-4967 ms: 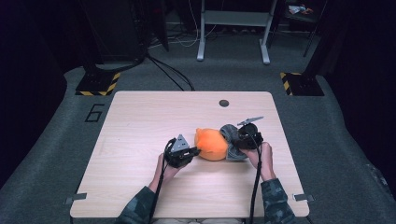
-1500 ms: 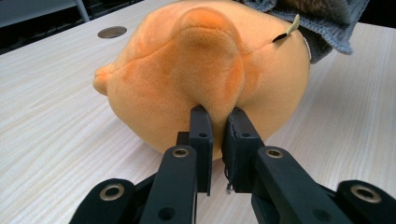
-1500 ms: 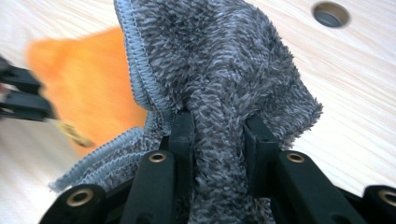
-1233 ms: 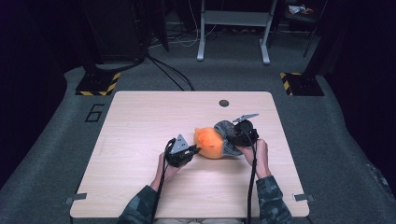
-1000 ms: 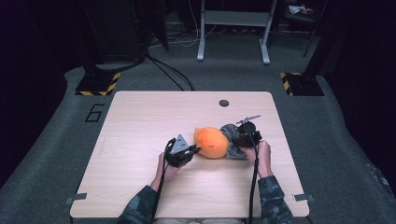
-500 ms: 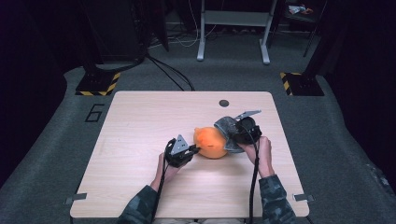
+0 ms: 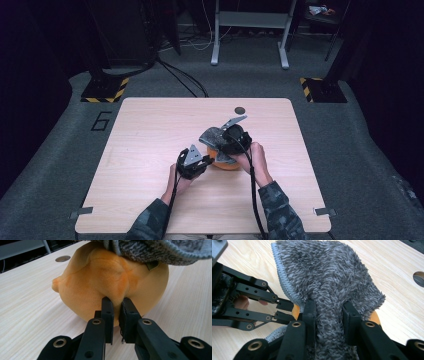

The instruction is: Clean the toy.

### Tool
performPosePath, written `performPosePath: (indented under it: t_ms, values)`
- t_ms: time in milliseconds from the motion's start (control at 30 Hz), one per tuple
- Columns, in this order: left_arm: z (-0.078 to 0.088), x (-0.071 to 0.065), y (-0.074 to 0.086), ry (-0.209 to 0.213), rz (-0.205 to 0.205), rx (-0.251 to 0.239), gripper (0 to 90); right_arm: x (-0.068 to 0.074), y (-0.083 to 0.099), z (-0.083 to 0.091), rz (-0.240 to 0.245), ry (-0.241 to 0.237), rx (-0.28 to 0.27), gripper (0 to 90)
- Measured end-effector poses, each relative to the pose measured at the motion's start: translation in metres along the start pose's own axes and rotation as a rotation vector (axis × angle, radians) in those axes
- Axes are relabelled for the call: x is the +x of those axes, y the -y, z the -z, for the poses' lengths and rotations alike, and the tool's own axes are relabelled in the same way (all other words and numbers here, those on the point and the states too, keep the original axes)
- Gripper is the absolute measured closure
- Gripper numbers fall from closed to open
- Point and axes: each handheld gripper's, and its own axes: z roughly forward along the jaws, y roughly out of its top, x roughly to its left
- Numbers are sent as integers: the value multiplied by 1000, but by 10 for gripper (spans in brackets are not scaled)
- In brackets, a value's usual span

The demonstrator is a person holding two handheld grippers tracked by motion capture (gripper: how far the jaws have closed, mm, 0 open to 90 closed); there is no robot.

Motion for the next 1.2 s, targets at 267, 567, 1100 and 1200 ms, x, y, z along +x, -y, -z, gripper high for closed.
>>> performPosePath:
  t_ms: [267, 567, 1100, 1200]
  values:
    - [0, 0, 1, 3, -6, -6, 827, -6, 6, 1, 22, 42, 8, 689]
    - [0, 0, 1, 1, -10, -4, 826, -30, 31, 8, -72, 89, 17, 689]
    - [0, 1, 1, -4, -8, -2, 825, -81, 85, -13, -262, 150, 142, 689]
    - [0, 1, 1, -5, -8, -2, 825, -87, 93, -21, -278, 142, 165, 689]
